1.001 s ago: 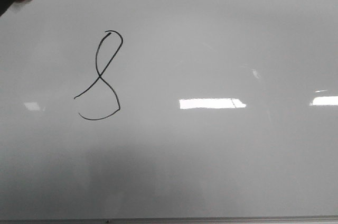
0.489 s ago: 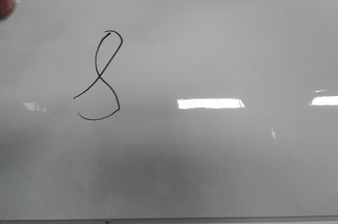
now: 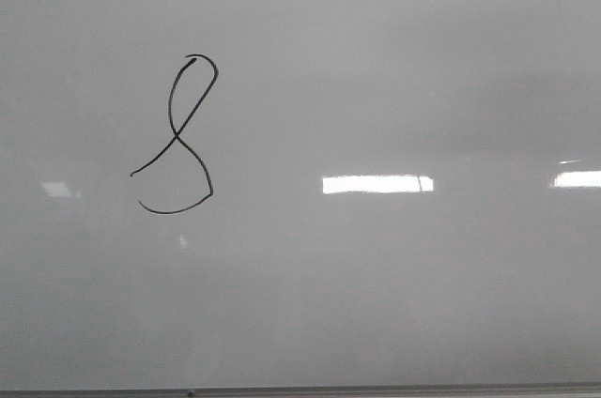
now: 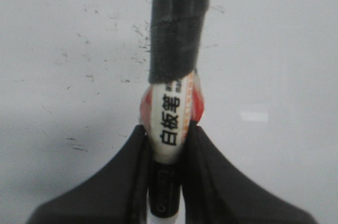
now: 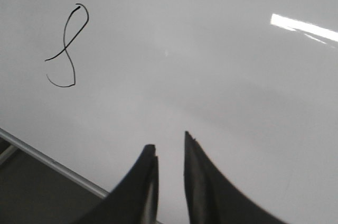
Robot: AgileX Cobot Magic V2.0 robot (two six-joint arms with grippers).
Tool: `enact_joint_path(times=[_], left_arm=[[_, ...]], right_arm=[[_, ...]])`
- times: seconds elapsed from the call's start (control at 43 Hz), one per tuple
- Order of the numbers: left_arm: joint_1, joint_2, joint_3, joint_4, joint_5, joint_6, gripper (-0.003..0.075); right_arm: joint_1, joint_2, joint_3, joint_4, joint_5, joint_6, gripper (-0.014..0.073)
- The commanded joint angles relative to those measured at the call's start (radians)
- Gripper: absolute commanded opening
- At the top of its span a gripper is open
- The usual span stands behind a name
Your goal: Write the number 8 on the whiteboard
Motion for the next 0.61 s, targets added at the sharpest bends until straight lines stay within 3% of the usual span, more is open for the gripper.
enact_joint_path(times=[0.0, 0.14, 0.442, 0.582], left_arm=[[0.005, 0.029, -0.024, -0.034, -0.097, -0.011, -0.002], [0.005, 0.126, -0.024, -0.034, -0.173, -0.011, -0.002], [0.005, 0.282, -0.055, -0.036, -0.291, -0.011, -0.0017], [0.005, 0.318, -0.078, -0.036, -0.288, -0.011, 0.0065]], right_arm=[[-0.019, -0.076, 0.034, 0.027, -0.09, 0.009, 0.0038], [-0.019, -0.121, 0.065, 0.029, -0.082, 0.009, -0.0075], [-0.019, -0.123, 0.065, 0.029, -0.075, 0.009, -0.0069], [-0.019, -0.123, 0.065, 0.029, -0.075, 0.009, -0.0069]])
